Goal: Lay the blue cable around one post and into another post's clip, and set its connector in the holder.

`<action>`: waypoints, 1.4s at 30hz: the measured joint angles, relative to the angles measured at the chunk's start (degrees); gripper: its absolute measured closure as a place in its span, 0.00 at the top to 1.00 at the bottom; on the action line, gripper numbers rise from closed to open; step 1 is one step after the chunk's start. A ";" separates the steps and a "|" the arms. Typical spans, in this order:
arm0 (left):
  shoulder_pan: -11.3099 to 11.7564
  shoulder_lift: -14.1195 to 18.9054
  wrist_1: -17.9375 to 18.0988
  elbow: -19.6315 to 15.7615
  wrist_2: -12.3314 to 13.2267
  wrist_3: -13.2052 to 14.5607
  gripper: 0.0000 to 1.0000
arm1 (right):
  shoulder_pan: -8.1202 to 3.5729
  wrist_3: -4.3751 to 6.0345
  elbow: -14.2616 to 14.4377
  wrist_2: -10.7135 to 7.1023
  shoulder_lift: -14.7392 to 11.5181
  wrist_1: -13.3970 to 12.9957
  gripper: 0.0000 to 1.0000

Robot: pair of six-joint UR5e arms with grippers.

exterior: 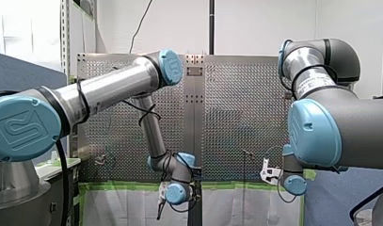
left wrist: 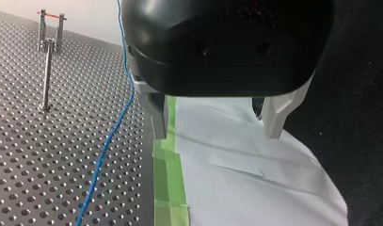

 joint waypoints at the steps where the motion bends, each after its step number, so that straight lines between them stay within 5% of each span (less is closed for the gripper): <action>1: -0.02 0.36 -0.19 -0.35 -0.01 -0.05 1.00 | 0.00 0.00 0.00 -0.02 0.00 0.00 0.17; 15: 0.60 4.71 -1.23 3.44 -0.77 -1.29 1.00 | 0.06 0.00 0.00 -0.09 0.01 0.18 0.17; 29: 1.37 -0.53 -3.52 6.09 -1.80 -0.61 1.00 | 0.05 0.00 0.01 -0.08 0.00 0.18 0.17; 42: 1.44 -1.04 -7.57 10.83 -1.89 -0.32 1.00 | 0.04 0.00 0.00 0.00 0.02 0.13 0.17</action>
